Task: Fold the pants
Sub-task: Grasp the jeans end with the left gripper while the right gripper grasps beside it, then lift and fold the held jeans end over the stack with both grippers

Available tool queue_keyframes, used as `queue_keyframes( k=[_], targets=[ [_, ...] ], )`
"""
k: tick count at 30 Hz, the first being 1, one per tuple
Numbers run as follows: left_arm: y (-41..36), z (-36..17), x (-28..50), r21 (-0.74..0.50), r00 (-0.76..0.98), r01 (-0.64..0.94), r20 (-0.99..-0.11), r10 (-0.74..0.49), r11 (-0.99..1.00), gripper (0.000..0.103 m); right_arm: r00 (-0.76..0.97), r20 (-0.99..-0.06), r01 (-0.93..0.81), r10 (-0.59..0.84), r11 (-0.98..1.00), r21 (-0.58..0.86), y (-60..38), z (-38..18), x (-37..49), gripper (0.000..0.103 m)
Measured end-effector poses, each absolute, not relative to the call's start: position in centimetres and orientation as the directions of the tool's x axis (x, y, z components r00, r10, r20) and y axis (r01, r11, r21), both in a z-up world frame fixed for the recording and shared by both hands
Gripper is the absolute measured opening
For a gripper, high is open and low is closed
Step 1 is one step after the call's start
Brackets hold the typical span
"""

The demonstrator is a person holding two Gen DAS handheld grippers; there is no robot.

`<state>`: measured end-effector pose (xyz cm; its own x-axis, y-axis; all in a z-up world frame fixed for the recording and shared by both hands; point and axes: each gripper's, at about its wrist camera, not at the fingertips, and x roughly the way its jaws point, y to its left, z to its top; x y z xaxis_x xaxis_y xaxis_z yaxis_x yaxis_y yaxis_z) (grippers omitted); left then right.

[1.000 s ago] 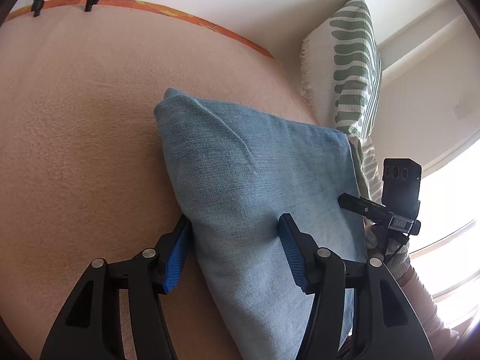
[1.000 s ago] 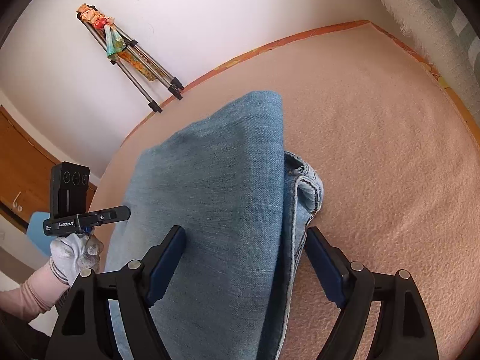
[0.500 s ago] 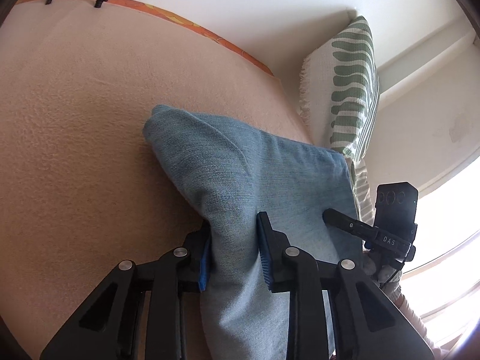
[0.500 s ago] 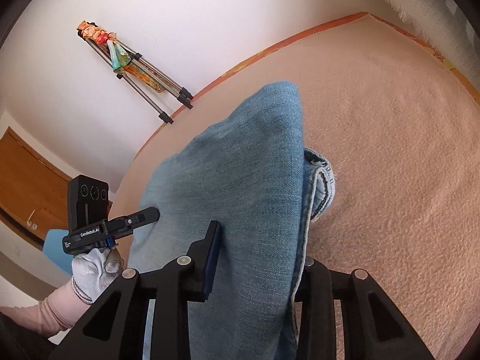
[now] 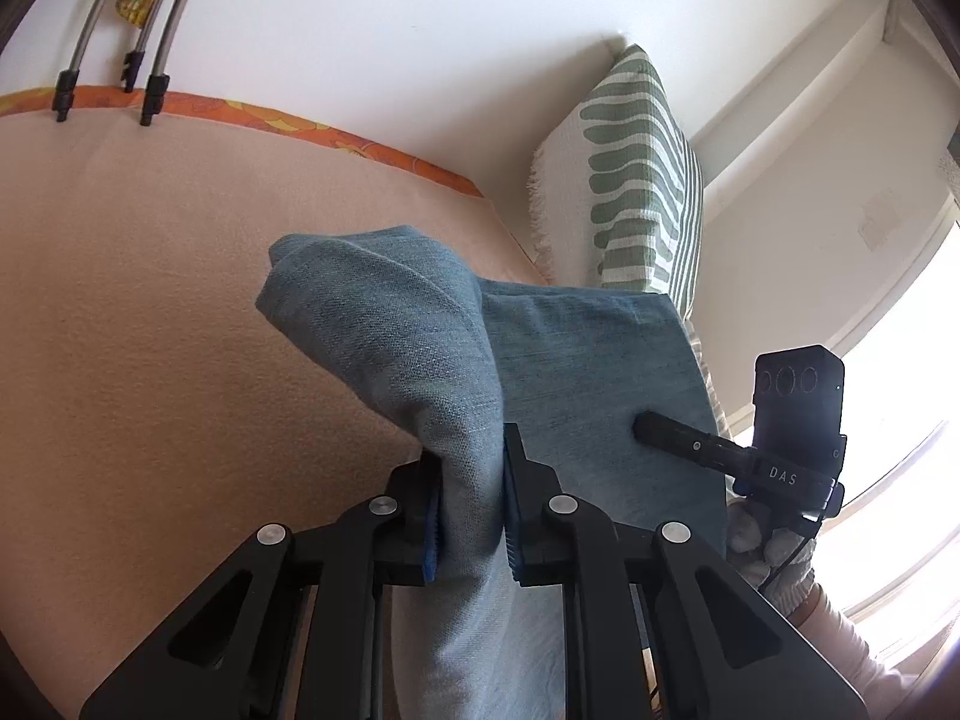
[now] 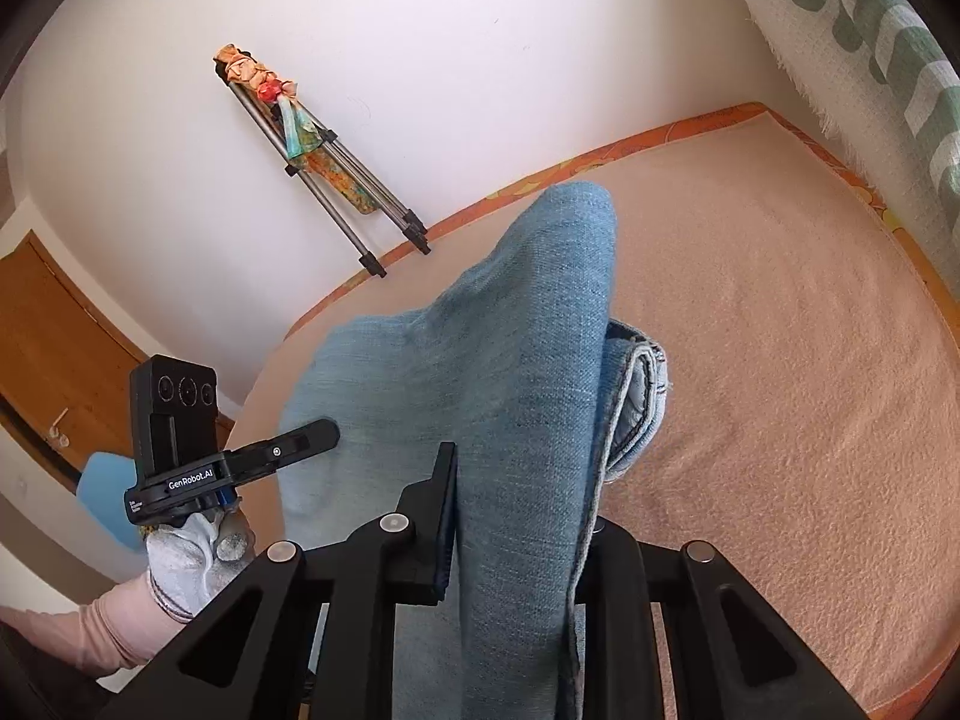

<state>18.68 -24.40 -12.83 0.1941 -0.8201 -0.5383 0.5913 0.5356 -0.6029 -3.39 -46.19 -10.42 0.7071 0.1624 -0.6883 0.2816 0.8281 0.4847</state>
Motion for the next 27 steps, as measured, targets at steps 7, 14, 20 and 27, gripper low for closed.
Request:
queue_keyframes(
  k=[7,14,20,27],
  targets=[
    [-23.5,-10.3,18.8,-0.595,0.213,0.617,-0.505,-0.836,0.516,0.014,0.736,-0.664,0.253,0.129,0.858,0.447,-44.7,-7.3,-3.0,0.019],
    [-23.4,-6.4,20.4,-0.554,0.267,0.657,-0.464,-0.845,0.512,0.013,0.776,-0.623,0.228,0.100,0.876,0.424,-44.8,-3.7,0.4,0.019],
    [-23.7,-3.5,23.9,-0.515,0.324,0.671,-0.443,-0.836,0.533,0.013,0.798,-0.597,0.198,0.088,0.896,0.397,-45.5,-0.9,4.7,0.019],
    [-24.5,-2.4,30.1,-0.481,0.376,0.663,-0.449,-0.811,0.573,0.013,0.806,-0.583,0.181,0.102,0.896,0.406,-48.6,-0.6,11.5,0.019]
  ],
)
